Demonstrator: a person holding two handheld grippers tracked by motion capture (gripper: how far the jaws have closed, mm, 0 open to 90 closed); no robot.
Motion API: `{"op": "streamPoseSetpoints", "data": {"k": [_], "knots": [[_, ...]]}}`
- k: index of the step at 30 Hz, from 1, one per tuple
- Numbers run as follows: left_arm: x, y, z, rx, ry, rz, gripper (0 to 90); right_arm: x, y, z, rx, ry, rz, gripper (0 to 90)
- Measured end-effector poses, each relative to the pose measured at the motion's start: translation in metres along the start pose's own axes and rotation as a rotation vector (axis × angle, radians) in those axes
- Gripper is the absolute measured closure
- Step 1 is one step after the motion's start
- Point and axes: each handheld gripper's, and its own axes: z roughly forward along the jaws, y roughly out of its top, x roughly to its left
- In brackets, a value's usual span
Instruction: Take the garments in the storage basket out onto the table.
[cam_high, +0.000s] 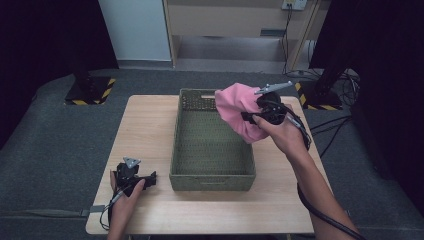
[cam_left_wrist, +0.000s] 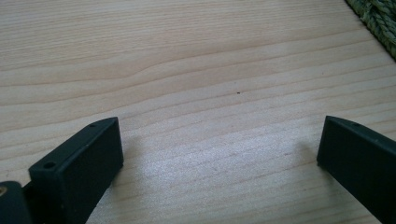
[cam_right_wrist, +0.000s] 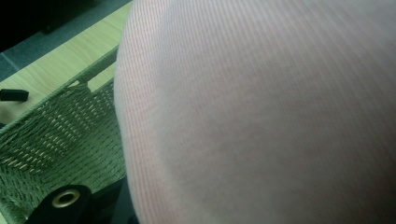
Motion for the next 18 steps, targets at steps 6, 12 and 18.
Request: {"op": "streamPoseSetpoints", "data": {"k": [6, 12, 18], "knots": [[0.0, 0.0, 0.0, 0.0, 0.0, 0.0, 0.0, -0.01, -0.004, -0.009, -0.01, -0.019, 0.017, 62.3], [0.0, 0.0, 0.0, 0.0, 0.0, 0.001, 0.0, -0.019, -0.011, -0.014, -0.017, -0.031, 0.035, 62.1], [0.0, 0.0, 0.0, 0.0, 0.0, 0.001, 0.0, -0.03, -0.019, -0.022, -0.018, -0.048, 0.055, 62.1]]}}
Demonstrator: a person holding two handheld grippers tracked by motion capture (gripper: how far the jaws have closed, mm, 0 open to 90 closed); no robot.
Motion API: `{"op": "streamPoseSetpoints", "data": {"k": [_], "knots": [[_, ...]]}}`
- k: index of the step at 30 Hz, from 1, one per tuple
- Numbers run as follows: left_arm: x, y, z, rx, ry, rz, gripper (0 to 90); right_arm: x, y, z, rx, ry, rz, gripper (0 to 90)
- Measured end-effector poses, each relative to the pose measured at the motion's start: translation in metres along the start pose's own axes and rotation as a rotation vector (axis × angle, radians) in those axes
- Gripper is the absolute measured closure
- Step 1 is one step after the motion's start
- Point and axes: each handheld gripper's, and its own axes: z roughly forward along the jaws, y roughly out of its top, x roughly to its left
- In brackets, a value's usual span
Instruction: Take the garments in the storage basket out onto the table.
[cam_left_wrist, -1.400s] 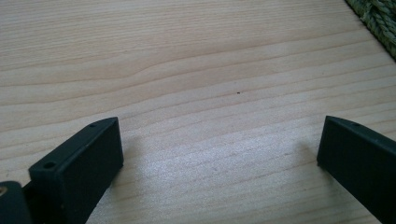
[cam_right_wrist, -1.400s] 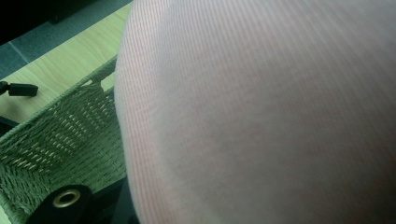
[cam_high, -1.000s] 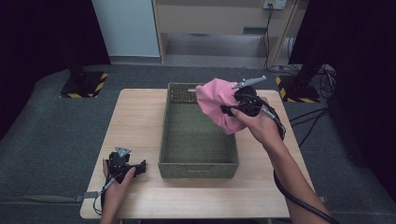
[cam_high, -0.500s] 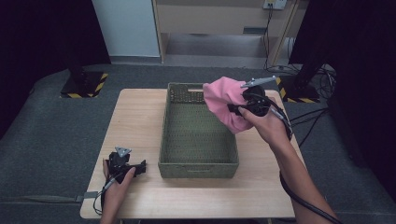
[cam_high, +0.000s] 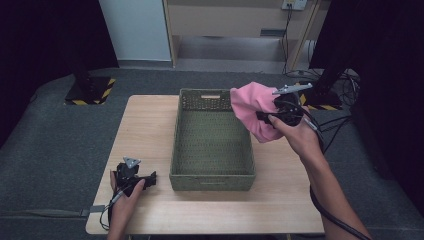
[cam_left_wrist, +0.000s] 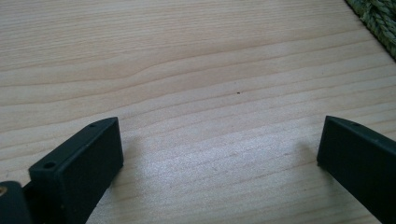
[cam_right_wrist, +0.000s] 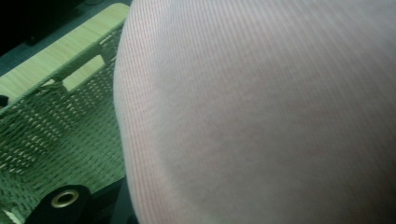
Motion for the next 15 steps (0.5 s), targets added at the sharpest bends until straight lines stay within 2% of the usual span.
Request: {"op": "streamPoseSetpoints", "data": {"k": [8, 15], "knots": [[0.0, 0.0, 0.0, 0.0, 0.0, 0.0, 0.0, -0.018, -0.01, -0.01, -0.006, -0.024, 0.034, 62.1], [0.0, 0.0, 0.0, 0.0, 0.0, -0.001, 0.0, -0.026, -0.015, -0.014, -0.007, -0.04, 0.05, 62.1]]}}
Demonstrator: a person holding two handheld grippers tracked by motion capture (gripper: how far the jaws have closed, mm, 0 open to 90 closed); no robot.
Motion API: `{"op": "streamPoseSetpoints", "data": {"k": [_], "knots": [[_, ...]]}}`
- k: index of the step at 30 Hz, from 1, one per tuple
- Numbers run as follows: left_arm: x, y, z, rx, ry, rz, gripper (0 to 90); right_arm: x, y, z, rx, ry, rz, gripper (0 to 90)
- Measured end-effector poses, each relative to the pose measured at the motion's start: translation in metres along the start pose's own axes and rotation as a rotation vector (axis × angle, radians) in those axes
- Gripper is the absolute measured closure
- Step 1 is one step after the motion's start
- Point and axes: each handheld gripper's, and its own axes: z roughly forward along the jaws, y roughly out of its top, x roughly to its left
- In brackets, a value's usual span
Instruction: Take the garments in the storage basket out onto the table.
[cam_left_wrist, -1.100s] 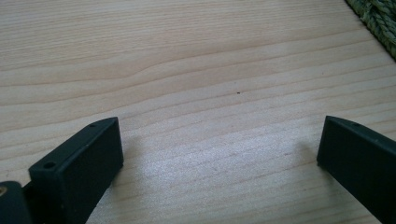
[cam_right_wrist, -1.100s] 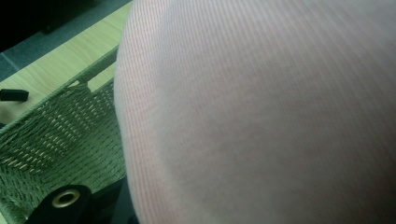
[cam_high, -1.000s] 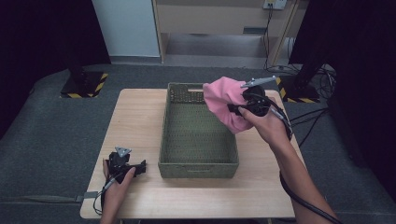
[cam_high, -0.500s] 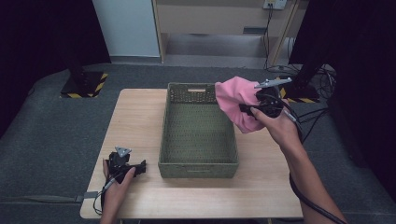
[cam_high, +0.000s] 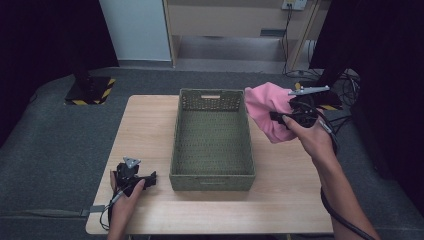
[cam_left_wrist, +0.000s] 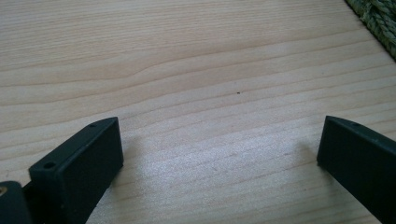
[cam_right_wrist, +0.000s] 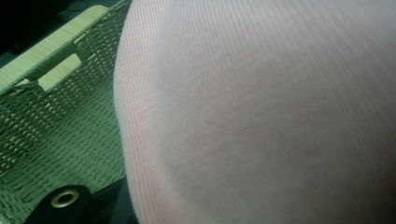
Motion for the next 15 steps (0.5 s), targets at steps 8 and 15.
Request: {"op": "streamPoseSetpoints", "data": {"k": [8, 15], "knots": [[0.0, 0.0, 0.0, 0.0, 0.0, 0.0, 0.0, -0.006, -0.005, -0.001, 0.007, -0.013, 0.008, 62.0], [0.0, 0.0, 0.0, 0.0, 0.0, 0.0, 0.0, -0.015, -0.013, 0.002, 0.017, -0.031, 0.029, 62.1]]}}
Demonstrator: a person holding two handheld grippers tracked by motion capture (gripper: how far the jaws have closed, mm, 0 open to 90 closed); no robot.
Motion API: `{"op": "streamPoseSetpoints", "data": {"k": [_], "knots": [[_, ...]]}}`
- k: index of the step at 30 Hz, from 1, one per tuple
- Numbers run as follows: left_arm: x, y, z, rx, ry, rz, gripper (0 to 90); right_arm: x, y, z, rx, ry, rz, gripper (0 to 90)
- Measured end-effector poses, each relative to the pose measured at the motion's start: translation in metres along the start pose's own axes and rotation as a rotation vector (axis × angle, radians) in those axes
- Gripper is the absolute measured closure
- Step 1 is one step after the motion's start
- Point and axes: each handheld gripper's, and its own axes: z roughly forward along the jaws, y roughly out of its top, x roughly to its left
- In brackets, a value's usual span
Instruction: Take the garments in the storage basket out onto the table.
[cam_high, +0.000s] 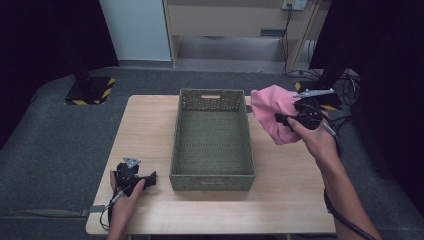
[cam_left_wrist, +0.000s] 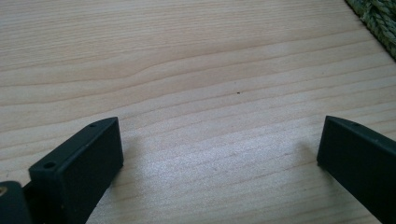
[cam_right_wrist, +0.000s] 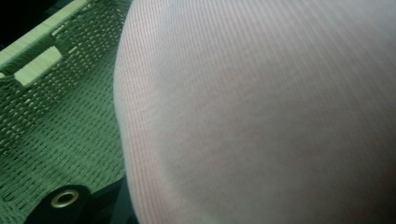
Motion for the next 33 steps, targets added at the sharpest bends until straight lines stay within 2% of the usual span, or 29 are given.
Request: {"op": "streamPoseSetpoints", "data": {"k": [13, 33], "knots": [[0.0, 0.0, 0.0, 0.0, 0.0, 0.0, 0.0, -0.007, -0.013, 0.007, 0.013, -0.019, 0.019, 61.9], [0.0, 0.0, 0.0, 0.0, 0.0, 0.0, 0.0, -0.018, -0.038, 0.042, 0.056, -0.034, 0.082, 61.8]]}}
